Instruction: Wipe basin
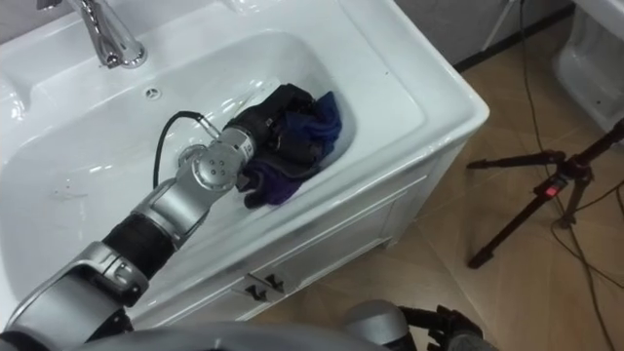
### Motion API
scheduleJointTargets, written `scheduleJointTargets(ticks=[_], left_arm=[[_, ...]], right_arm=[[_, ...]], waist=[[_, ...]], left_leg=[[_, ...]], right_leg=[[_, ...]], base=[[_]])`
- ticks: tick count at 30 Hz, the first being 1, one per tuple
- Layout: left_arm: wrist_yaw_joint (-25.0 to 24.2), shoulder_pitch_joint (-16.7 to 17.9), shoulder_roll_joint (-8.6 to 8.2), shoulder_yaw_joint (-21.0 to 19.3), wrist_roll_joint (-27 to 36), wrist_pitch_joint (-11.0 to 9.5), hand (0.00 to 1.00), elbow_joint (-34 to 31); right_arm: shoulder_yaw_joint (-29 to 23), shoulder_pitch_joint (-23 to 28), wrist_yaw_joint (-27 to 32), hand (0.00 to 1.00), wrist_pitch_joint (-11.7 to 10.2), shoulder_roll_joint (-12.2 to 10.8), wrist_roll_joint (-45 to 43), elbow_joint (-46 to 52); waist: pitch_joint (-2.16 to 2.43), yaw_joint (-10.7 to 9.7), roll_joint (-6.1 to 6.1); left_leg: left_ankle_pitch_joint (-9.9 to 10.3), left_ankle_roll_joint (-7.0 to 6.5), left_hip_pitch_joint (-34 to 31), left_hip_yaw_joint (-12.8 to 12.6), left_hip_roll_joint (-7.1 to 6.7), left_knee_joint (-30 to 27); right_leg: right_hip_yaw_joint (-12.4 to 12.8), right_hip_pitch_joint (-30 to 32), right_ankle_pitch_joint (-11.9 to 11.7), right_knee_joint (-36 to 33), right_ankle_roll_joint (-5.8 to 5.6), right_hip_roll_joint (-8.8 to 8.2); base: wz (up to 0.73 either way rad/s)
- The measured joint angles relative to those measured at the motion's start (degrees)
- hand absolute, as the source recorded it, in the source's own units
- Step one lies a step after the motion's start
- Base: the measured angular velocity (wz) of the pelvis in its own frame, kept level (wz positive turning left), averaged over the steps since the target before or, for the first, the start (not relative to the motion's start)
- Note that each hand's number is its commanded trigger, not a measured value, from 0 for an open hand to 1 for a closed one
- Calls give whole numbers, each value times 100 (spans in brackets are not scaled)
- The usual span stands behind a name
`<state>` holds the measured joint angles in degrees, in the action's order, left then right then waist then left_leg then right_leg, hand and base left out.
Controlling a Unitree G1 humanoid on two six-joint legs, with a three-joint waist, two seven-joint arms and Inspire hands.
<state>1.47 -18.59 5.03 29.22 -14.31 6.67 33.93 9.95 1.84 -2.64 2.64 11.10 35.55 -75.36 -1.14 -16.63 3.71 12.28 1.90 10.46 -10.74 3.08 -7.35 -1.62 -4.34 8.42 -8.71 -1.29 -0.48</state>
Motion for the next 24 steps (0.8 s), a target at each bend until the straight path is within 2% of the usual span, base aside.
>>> scheduleJointTargets(ticks=[4,6,11,14,16,17,18,19,21,22,24], left_arm=[[153,59,20,-220,-44,-108,100,496],[238,86,20,-465,-280,-188,100,804],[440,299,5,-933,-682,-260,100,1151],[624,422,14,-1389,-975,-444,100,1507],[857,621,30,-1693,-1255,-489,100,1572],[1047,742,55,-2026,-1486,-594,100,1675],[1218,845,115,-2336,-1712,-632,100,1729],[1268,867,187,-2456,-1867,-629,100,1774],[1673,1058,665,-2669,-2548,-628,100,1938],[1790,1145,786,-2701,-2708,-622,100,1954],[2297,1475,1157,-2799,-3453,-460,100,1910]], right_arm=[[-9,42,2,0,68,-14,12,32],[-90,87,2,0,120,-47,-9,44],[-472,227,0,0,273,-131,-23,67],[-695,417,17,0,320,-128,-240,168],[-806,507,49,0,362,-133,-406,165],[-965,548,74,0,414,-140,-613,129],[-1101,610,106,0,461,-141,-930,77],[-1144,616,131,0,488,-139,-1103,44],[-1192,659,183,0,643,-107,-1867,-54],[-1222,674,180,0,701,-106,-2035,-46],[-1398,809,112,0,909,-88,-2569,-18]], waist=[[-4,16,-58],[-4,133,-108],[39,263,-228],[43,419,-238],[72,474,-262],[91,533,-275],[109,611,-286],[127,641,-285],[150,690,-285],[173,711,-288],[194,757,-272]], left_leg=[[0,0,51,-28,15,-1],[0,1,70,-86,24,-2],[0,1,123,-95,40,-15],[0,2,229,-123,45,-7],[0,2,301,-123,45,-4],[1,2,330,-140,47,-1],[1,2,346,-159,57,-1],[1,2,344,-159,62,-1],[2,4,423,-156,103,28],[2,5,439,-155,115,30],[3,6,524,-135,145,51]], right_leg=[[-1,-62,1,5,0,18],[35,-65,8,9,14,32],[73,-74,45,1,68,60],[173,-128,43,-18,74,84],[180,-197,52,-15,79,86],[208,-214,53,-13,80,99],[250,-214,48,-18,88,118],[257,-228,46,-24,92,125],[272,-288,29,-16,125,168],[273,-302,26,-3,136,177],[294,-372,33,4,168,212]], base=[[1],[-10],[-1],[-14],[-10],[-14],[-16],[-12],[-10],[-14],[-3]])
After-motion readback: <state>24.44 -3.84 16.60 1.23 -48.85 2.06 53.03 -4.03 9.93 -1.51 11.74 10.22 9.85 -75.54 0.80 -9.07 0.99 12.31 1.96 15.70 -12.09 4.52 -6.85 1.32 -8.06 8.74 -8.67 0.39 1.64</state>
